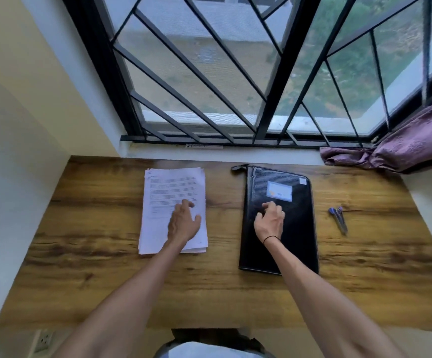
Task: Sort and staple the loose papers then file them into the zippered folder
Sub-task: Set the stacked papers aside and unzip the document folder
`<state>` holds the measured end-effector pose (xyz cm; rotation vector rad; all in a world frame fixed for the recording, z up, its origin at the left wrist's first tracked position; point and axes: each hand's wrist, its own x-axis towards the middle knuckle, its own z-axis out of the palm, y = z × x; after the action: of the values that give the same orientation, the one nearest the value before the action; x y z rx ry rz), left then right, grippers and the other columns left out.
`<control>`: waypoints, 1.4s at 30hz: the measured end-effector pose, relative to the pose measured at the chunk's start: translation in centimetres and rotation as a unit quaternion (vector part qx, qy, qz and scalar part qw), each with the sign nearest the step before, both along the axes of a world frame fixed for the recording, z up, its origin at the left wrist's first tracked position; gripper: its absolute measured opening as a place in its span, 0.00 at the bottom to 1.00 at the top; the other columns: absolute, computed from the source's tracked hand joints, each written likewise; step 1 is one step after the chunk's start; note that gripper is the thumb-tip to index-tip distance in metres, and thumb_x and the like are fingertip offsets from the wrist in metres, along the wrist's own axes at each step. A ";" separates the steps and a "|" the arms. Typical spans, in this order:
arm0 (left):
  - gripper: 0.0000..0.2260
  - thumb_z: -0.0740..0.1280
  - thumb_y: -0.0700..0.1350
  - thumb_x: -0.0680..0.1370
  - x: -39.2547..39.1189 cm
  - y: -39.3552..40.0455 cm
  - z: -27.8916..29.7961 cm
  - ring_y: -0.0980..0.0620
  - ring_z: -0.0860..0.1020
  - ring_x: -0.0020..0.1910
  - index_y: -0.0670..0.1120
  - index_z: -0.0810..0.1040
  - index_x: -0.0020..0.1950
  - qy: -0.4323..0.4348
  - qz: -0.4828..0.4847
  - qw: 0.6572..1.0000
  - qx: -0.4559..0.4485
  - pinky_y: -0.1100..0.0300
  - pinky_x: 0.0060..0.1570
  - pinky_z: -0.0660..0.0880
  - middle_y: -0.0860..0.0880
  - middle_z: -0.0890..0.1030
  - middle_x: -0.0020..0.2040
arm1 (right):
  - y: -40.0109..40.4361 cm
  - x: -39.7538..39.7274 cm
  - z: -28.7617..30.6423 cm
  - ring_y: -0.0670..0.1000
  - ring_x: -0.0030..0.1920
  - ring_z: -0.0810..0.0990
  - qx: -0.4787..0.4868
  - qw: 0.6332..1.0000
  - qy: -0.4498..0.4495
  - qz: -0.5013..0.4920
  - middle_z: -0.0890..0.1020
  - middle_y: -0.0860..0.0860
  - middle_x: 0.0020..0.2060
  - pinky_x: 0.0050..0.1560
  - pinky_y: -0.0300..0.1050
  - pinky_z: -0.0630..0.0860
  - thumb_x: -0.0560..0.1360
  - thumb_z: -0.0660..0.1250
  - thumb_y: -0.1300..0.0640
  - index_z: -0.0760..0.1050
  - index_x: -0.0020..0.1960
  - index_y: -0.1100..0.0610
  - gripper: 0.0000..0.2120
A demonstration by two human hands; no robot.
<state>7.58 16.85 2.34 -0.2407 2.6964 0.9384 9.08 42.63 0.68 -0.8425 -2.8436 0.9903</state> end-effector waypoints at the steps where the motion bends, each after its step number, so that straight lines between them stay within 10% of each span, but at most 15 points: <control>1: 0.16 0.67 0.52 0.81 -0.1 1.6 0.0 0.45 0.78 0.56 0.49 0.70 0.67 -0.006 -0.029 0.999 0.020 0.52 0.50 0.75 0.47 0.77 0.58 | 0.9 0.3 0.1 0.60 0.63 0.71 0.013 1.000 -0.006 -0.017 0.74 0.57 0.58 0.61 0.57 0.74 0.76 0.68 0.60 0.73 0.58 0.55 0.12; 4: 0.19 0.67 0.54 0.80 -0.2 6.3 -0.2 0.48 0.80 0.52 0.50 0.70 0.69 -0.057 -0.082 0.993 0.067 0.53 0.53 0.76 0.51 0.80 0.49 | 3.8 1.2 0.3 0.61 0.65 0.70 0.047 0.996 -0.026 -0.071 0.72 0.57 0.63 0.61 0.59 0.73 0.75 0.69 0.58 0.73 0.62 0.54 0.16; 10: 0.38 0.71 0.59 0.78 0.5 11.8 -2.4 0.42 0.76 0.68 0.44 0.58 0.79 -0.193 -0.190 0.959 0.085 0.50 0.63 0.75 0.43 0.73 0.74 | 8.7 3.2 -0.3 0.63 0.72 0.64 0.010 0.969 -0.126 -0.212 0.67 0.60 0.72 0.67 0.62 0.68 0.73 0.70 0.56 0.66 0.71 0.55 0.28; 21: 0.47 0.74 0.55 0.69 1.2 11.5 -3.2 0.46 0.66 0.77 0.54 0.53 0.83 -0.222 -0.164 0.946 0.170 0.47 0.74 0.68 0.47 0.63 0.81 | 10.1 2.7 1.1 0.65 0.72 0.63 -0.012 0.950 -0.164 -0.267 0.68 0.62 0.70 0.67 0.64 0.70 0.74 0.71 0.54 0.68 0.66 0.60 0.24; 28: 0.52 0.69 0.36 0.62 1.0 6.6 1.7 0.47 0.70 0.71 0.60 0.56 0.83 -0.215 -0.160 0.902 0.338 0.58 0.49 0.80 0.47 0.67 0.75 | 12.5 0.1 4.8 0.65 0.60 0.80 -0.030 0.974 -0.145 -0.173 0.82 0.62 0.58 0.58 0.52 0.78 0.69 0.73 0.47 0.78 0.57 0.61 0.22; 35: 0.44 0.81 0.48 0.72 -1.7 5.4 7.0 0.62 0.62 0.78 0.63 0.61 0.81 -0.157 -0.297 0.873 0.355 0.58 0.76 0.63 0.61 0.62 0.80 | 13.6 -2.8 9.9 0.61 0.52 0.83 -0.051 0.980 -0.139 -0.130 0.84 0.61 0.48 0.43 0.47 0.73 0.65 0.79 0.45 0.79 0.45 0.62 0.21; 42: 0.33 0.70 0.60 0.79 -4.2 5.3 9.6 0.58 0.65 0.77 0.57 0.62 0.81 -0.072 -0.284 0.904 0.311 0.54 0.77 0.64 0.58 0.66 0.79 | 17.8 -5.0 9.2 0.56 0.36 0.80 -0.201 0.960 -0.017 -0.196 0.84 0.57 0.38 0.38 0.58 0.82 0.48 0.71 0.45 0.80 0.39 0.60 0.24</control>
<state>3.36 22.12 11.98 0.5509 1.9956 1.4215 4.08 60.45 9.84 -1.3927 -2.3769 1.5105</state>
